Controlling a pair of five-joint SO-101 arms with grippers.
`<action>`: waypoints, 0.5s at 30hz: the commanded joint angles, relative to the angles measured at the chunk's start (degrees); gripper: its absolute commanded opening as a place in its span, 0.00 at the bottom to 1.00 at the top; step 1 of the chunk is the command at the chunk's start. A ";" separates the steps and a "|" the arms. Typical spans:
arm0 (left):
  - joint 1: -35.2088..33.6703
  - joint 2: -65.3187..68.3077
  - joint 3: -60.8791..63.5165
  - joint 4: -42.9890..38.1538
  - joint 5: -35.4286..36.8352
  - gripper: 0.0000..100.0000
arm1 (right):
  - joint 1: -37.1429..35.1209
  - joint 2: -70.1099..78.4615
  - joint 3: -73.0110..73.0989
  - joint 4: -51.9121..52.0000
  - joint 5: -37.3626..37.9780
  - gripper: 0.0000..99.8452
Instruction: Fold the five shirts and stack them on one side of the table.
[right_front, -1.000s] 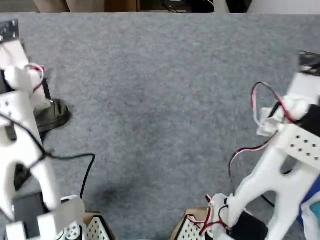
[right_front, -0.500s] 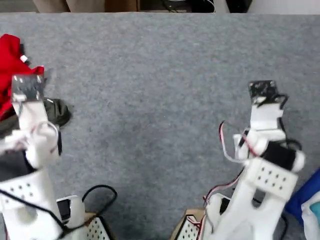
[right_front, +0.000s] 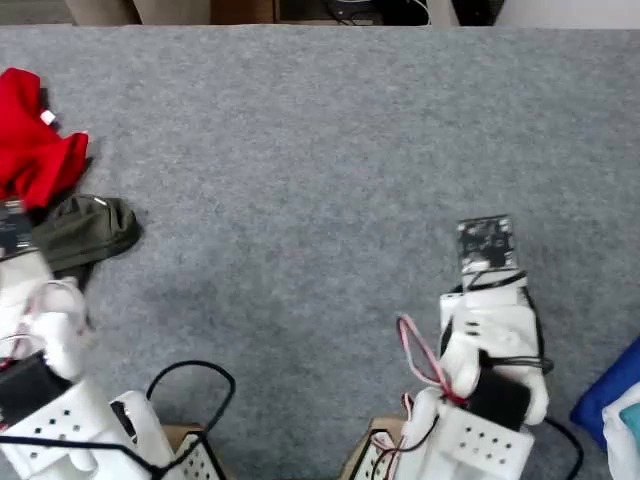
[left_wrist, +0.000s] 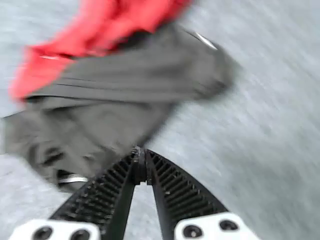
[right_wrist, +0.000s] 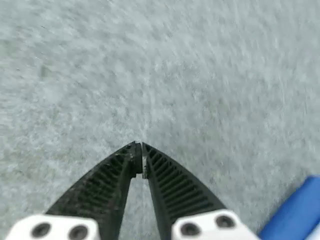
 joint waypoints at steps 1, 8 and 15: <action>-7.56 6.81 -1.05 -4.66 -0.18 0.02 | -4.79 -4.88 1.98 -0.97 0.09 0.01; -14.68 33.19 -18.11 -5.36 1.58 0.03 | -12.35 -6.64 3.56 -1.32 0.09 0.01; -16.62 59.03 -43.34 -0.88 1.93 0.15 | -16.48 -6.64 3.30 -1.41 0.09 0.01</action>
